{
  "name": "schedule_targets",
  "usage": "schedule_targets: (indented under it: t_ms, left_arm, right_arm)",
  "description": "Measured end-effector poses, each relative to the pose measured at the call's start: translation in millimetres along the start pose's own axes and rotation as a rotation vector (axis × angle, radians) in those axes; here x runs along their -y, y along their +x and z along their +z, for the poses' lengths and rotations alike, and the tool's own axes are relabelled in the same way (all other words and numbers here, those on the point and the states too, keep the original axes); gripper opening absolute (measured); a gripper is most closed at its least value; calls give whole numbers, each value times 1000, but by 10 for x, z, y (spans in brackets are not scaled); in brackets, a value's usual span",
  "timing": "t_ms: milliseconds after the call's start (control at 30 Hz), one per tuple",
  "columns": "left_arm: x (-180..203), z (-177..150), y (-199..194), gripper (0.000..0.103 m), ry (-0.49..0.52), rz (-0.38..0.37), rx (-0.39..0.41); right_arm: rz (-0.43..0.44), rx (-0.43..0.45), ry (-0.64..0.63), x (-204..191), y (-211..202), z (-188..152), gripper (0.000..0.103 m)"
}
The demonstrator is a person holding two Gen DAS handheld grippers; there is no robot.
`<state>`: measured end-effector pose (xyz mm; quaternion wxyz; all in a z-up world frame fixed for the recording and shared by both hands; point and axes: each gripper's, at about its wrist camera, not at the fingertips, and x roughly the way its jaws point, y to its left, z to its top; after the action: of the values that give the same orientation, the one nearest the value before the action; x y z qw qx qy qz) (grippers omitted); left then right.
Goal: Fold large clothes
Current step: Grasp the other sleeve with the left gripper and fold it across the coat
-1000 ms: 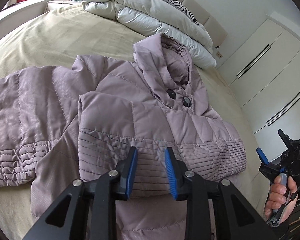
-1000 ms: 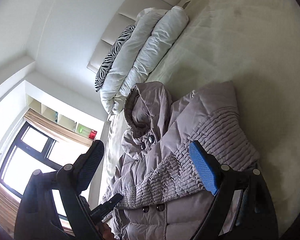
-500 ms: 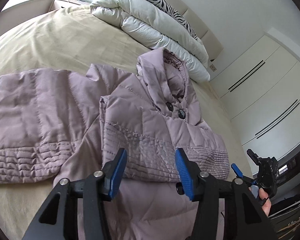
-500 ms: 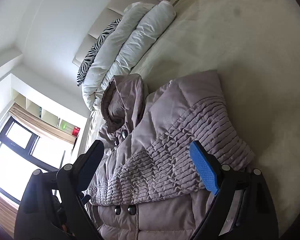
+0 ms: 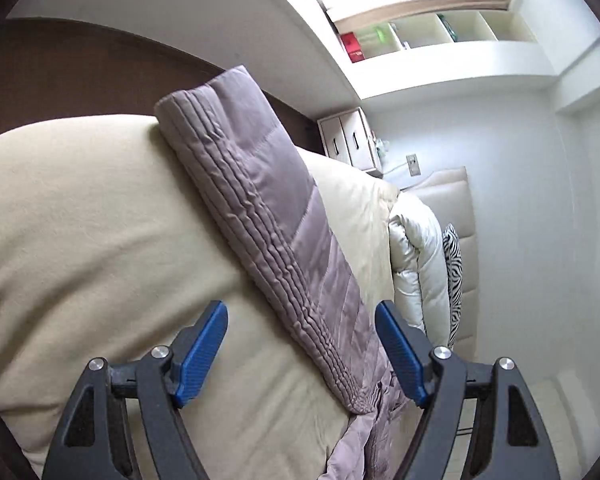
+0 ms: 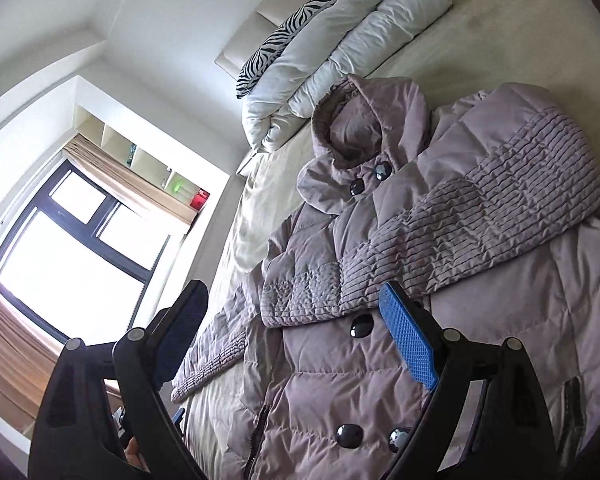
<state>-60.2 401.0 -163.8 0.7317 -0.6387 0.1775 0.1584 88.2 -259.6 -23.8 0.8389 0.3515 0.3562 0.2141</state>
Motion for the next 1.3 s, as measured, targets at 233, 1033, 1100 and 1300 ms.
schedule_targets:
  t_ms: [233,1033,1100,1300]
  left_arm:
    - [-328,396,136,78,-237,-53,62]
    - [2234,-1886,618,14,944,-107,-194]
    - [2271,-2556,802,13,1118,-93,-276]
    - [1873,-3831,1196,2,1369,-10,-432]
  right_arm:
    - [-1,-27,-25,-345,10,-235,88]
    - [-1,0,50,-24,-255,-352,88]
    - [1,-5,69,80,-276,-342,88]
    - [-13,-101,145,415,-124,-364,89]
